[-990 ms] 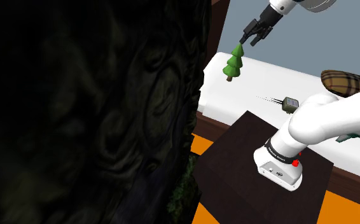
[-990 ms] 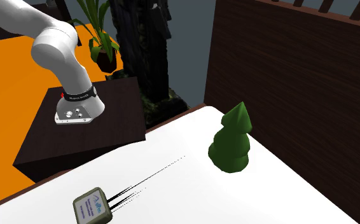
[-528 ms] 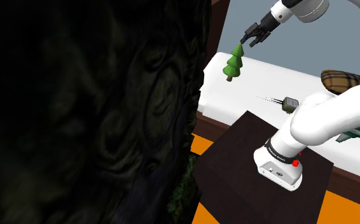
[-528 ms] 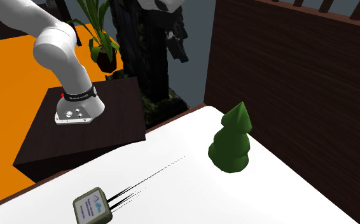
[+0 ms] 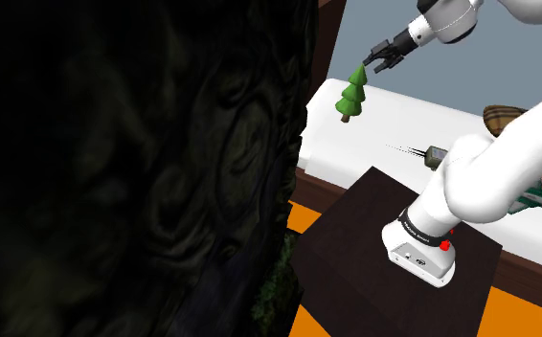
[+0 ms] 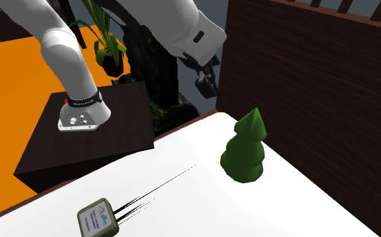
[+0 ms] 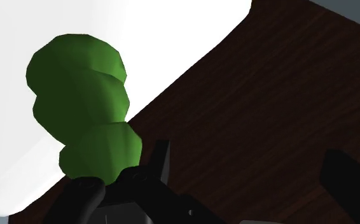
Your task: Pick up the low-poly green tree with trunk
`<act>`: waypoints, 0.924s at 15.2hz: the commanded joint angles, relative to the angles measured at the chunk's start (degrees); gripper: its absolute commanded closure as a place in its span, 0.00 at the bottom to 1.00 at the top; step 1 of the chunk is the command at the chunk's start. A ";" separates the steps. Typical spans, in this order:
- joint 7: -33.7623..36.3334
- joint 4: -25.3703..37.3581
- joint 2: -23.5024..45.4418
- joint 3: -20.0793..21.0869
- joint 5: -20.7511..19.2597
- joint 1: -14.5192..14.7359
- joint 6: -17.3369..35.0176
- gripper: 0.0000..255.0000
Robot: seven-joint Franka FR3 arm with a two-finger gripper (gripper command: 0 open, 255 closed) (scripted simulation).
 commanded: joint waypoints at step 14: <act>-29.81 18.00 43.97 -2.24 49.69 -16.77 -24.19 0.00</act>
